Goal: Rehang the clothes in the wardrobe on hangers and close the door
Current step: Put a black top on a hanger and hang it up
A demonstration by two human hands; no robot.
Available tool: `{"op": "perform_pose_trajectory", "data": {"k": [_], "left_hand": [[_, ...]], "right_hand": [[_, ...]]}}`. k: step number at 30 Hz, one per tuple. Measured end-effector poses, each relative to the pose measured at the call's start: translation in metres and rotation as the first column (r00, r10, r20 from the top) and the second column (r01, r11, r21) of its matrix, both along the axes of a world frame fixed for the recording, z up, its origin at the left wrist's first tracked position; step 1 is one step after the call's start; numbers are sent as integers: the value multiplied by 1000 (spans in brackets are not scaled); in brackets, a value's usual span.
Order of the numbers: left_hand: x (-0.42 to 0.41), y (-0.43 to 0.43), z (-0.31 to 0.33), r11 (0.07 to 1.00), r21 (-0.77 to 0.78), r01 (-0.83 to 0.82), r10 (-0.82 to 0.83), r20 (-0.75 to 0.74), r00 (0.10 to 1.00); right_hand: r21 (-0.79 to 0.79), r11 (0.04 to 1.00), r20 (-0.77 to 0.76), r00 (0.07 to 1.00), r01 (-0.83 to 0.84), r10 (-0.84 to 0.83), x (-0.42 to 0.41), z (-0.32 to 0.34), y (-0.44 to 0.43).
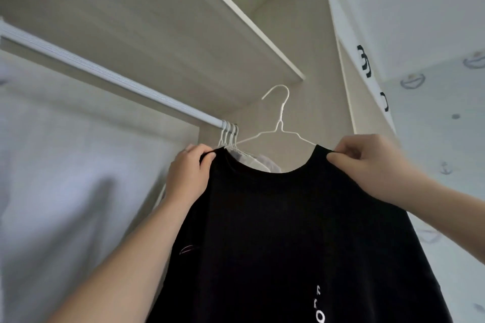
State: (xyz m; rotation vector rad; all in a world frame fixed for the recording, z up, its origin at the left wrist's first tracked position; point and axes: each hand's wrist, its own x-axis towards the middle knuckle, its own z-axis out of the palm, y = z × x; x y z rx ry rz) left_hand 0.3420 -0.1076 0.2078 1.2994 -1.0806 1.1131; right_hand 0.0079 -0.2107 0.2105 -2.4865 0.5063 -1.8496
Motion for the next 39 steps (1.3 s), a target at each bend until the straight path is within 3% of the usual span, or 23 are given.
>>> {"op": "perform_pose_trajectory", "data": {"k": [8,19,33,36,39], "left_hand": [[86,5,27,964,-100,-245,228,-150,962],[165,26,56,986,82,-142,158,-234,959],[196,21,22,984,93,-153,174,-294,940],[198,21,18,987,82,-135,153,-280,948],[196,19,15,993,45,-105,113,-244,963]], "right_hand": [[1,994,32,994,-108,108,118,46,7],[44,980,41,980,-195,193,229,86,34],[118,962,-64,965,-246,255,271,73,45],[74,979,-113,974,-188,195,269,73,41],[-161,987,-177,983,14,-43,265,66,40]]}}
